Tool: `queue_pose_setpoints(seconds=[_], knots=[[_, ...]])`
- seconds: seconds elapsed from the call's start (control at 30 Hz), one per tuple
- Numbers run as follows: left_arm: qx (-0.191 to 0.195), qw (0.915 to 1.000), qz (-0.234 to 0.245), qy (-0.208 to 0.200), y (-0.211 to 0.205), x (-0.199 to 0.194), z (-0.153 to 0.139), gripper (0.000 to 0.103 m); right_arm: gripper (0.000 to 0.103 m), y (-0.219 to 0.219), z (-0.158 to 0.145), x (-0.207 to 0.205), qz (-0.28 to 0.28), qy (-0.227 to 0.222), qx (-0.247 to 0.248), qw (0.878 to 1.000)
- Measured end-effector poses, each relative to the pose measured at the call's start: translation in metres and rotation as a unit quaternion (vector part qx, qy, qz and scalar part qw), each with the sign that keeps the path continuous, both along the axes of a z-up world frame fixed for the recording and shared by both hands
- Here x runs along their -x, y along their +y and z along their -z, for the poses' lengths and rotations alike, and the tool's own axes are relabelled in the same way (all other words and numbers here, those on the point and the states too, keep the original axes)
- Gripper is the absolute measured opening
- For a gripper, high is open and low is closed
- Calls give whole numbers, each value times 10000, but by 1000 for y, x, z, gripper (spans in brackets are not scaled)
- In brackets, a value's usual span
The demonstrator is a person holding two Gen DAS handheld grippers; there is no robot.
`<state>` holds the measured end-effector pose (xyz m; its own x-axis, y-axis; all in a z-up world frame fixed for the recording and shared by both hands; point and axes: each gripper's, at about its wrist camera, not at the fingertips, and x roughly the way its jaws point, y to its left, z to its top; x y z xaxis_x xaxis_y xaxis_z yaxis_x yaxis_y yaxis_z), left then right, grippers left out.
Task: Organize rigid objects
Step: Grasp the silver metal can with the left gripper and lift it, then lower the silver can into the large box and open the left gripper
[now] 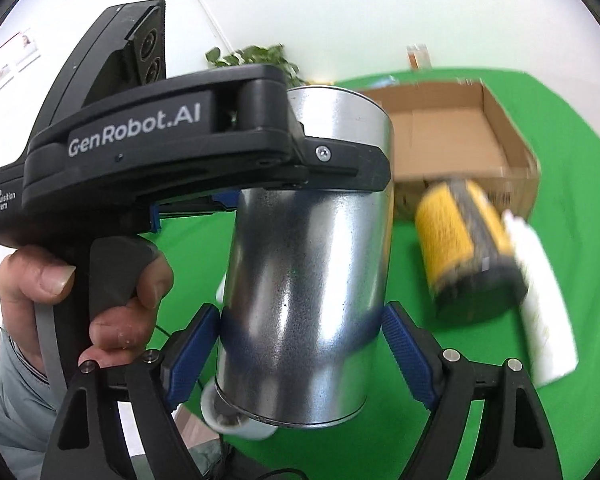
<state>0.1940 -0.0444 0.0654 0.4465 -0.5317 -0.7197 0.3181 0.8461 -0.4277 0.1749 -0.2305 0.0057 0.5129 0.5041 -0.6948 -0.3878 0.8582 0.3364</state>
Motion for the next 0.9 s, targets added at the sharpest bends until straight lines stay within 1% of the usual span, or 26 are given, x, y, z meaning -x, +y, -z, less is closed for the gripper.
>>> queue_pose_setpoints(seconds=[0.17,0.3,0.43,0.5,0.6,0.67,0.77,0.9], knots=[[125,9998,-34,-132,9,-31,-32,84,81,10,-35,-31,-93,-223,121,9996],[219,9995,-52,-208,12,-53,-55,84,81,17,-65,-65,-166,-375,257,9988],[156,9994,-45,-296,10,-82,-74,84,81,18,-84,-103,-203,-364,296,9987],[190,9995,-52,-240,10,-101,-78,84,81,18,-92,-125,-225,-335,355,9986],[205,9997,-41,-90,8,-131,-78,84,81,18,-98,-153,-258,-238,419,9985],[206,9998,-33,29,5,-149,-72,84,81,19,-99,-173,-271,-124,472,9984],[226,9994,-39,277,2,-175,-55,84,81,17,-92,-203,-296,100,513,9982],[216,9981,-11,585,-3,-200,-24,84,80,13,-69,-239,-278,521,516,9969]])
